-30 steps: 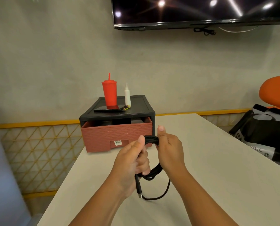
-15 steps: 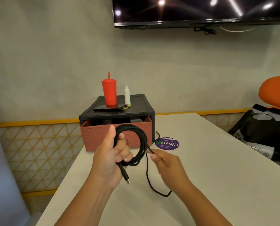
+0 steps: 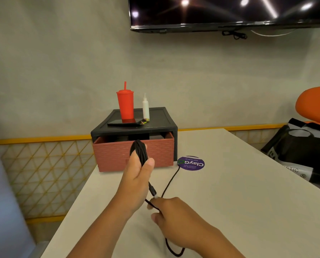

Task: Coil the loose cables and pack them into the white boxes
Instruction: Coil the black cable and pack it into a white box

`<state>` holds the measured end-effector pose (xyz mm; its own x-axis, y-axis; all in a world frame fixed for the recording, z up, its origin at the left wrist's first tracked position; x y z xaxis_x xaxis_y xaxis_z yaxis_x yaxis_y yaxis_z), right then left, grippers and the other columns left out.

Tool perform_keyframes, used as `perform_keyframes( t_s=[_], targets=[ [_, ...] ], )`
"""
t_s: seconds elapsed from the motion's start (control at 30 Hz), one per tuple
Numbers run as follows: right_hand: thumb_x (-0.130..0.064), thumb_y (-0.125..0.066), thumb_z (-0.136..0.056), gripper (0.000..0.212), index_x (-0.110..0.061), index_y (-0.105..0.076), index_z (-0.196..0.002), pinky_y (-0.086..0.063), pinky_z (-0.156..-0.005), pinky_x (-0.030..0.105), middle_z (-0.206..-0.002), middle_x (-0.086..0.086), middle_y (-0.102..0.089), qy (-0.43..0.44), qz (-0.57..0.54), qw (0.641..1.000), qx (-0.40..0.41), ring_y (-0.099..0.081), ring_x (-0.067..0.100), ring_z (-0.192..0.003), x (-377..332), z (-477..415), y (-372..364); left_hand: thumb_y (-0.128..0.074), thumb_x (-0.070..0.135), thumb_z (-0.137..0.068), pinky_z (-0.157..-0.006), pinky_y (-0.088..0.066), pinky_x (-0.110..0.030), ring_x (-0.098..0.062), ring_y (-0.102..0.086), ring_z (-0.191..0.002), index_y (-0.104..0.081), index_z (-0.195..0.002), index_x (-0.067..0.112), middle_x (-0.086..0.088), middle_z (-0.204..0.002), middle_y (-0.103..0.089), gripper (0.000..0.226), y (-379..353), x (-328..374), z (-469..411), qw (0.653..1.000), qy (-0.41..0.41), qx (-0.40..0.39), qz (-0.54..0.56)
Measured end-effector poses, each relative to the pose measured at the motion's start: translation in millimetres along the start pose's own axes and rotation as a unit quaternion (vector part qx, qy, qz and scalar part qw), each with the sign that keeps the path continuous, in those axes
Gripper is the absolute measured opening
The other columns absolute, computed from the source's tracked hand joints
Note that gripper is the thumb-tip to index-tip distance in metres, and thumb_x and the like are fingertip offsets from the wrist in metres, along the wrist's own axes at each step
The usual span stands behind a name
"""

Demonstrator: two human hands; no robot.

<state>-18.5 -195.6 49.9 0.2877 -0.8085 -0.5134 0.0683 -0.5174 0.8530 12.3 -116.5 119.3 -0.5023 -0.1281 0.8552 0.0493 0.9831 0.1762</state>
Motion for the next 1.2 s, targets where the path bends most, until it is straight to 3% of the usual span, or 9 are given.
perform_keyframes(
  t_s=[0.13,0.2,0.33,0.53,0.7,0.83,0.97,1.1,1.2],
  targets=[
    [-0.023,-0.041,-0.096,0.022,-0.015,-0.058,-0.105,-0.041,-0.069,0.028,-0.099,0.008,-0.063,0.037,-0.006,0.999,0.016,-0.053,0.021,-0.082,-12.9,8.2,11.5,-0.041,0.017,-0.098,-0.080,-0.028,0.006,0.026,-0.041,-0.096,-0.036,-0.118,0.037,0.022,-0.107,-0.048,0.029,-0.2,5.5,-3.4,0.994,-0.060,-0.007,-0.093],
    [-0.024,-0.042,-0.095,0.021,-0.012,-0.057,-0.089,-0.036,-0.058,0.027,-0.078,0.005,-0.056,0.063,0.007,0.997,0.051,-0.050,0.023,-0.074,-19.2,10.6,23.4,-0.040,0.028,-0.096,-0.089,-0.026,0.004,0.019,-0.041,-0.109,-0.032,-0.136,0.025,0.019,-0.119,-0.048,0.040,-4.7,-1.8,-5.9,0.984,-0.088,-0.040,-0.148],
    [-0.034,-0.053,-0.091,0.019,-0.020,-0.061,-0.080,-0.030,-0.053,0.019,-0.059,-0.008,-0.044,0.047,0.016,0.989,0.138,-0.042,0.009,-0.058,-10.4,12.8,64.4,-0.044,0.025,-0.097,-0.066,-0.039,-0.013,-0.004,-0.050,-0.074,-0.045,-0.103,0.023,0.014,-0.078,-0.050,0.007,-4.0,-15.9,-0.6,0.970,-0.074,-0.096,-0.210],
    [-0.032,-0.067,-0.082,0.010,-0.034,-0.062,-0.073,-0.036,-0.055,0.012,-0.058,-0.021,-0.055,0.056,-0.069,0.971,0.222,-0.052,-0.001,-0.063,3.9,11.2,98.0,-0.039,0.014,-0.099,-0.042,-0.025,-0.017,-0.006,-0.028,-0.041,-0.054,-0.092,0.003,0.005,-0.048,-0.033,0.020,-20.6,-23.7,13.0,0.973,0.126,-0.186,0.056],
    [-0.041,-0.056,-0.087,0.027,-0.029,-0.067,-0.108,-0.037,-0.067,0.007,-0.076,-0.026,-0.051,0.069,-0.091,0.963,0.244,-0.050,-0.011,-0.077,12.8,2.1,97.5,-0.038,0.055,-0.086,-0.047,-0.014,-0.024,-0.008,-0.014,-0.041,-0.071,-0.080,0.014,0.004,-0.046,-0.019,0.053,-30.1,-13.7,23.7,0.948,0.171,-0.206,0.170],
    [-0.072,-0.033,-0.081,0.060,-0.023,-0.067,-0.078,-0.042,-0.069,0.020,-0.077,-0.005,-0.053,0.118,-0.189,0.942,0.252,-0.051,0.004,-0.076,13.4,-1.4,88.2,-0.064,0.075,-0.057,-0.041,-0.025,-0.020,-0.003,-0.017,-0.033,-0.072,-0.076,0.013,0.009,-0.041,-0.021,0.065,-35.5,-4.2,25.4,0.924,0.169,-0.233,0.252],
    [-0.081,-0.035,-0.073,0.064,-0.021,-0.053,-0.063,-0.043,-0.055,0.029,-0.056,-0.005,-0.050,0.091,-0.275,0.906,0.309,-0.048,0.005,-0.054,18.2,1.0,81.2,-0.053,0.059,-0.068,-0.034,-0.023,-0.017,-0.002,-0.018,-0.029,-0.056,-0.073,0.004,0.007,-0.039,-0.023,0.055,-36.7,-6.2,18.8,0.921,0.212,-0.179,0.273],
    [-0.072,-0.036,-0.076,0.066,-0.009,-0.046,-0.057,-0.033,-0.050,0.020,-0.052,-0.006,-0.043,0.036,-0.288,0.880,0.377,-0.038,0.004,-0.049,23.1,5.1,83.7,-0.057,0.058,-0.059,-0.037,-0.026,-0.016,-0.005,-0.028,-0.034,-0.054,-0.074,0.007,0.005,-0.045,-0.035,0.054,-34.3,-16.3,14.8,0.933,0.226,-0.114,0.254],
    [-0.058,-0.042,-0.089,0.061,-0.006,-0.045,-0.056,-0.031,-0.047,0.016,-0.051,-0.002,-0.041,-0.016,-0.354,0.855,0.380,-0.037,0.005,-0.045,33.6,3.6,83.5,-0.060,0.047,-0.064,-0.055,-0.039,-0.023,-0.009,-0.042,-0.044,-0.057,-0.080,0.007,0.004,-0.048,-0.040,0.043,-32.1,-23.3,22.3,0.929,0.225,-0.074,0.283]
  ],
)
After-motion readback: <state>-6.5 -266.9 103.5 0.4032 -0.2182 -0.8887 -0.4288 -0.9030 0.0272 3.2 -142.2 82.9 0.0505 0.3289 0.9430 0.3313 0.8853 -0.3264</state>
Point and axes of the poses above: each hand's wrist, its own z-axis away from the middle knuckle, its own y-axis out of the back of the hand, x = y × z, the point moved 8 cm from there along -z, towards the middle knuckle
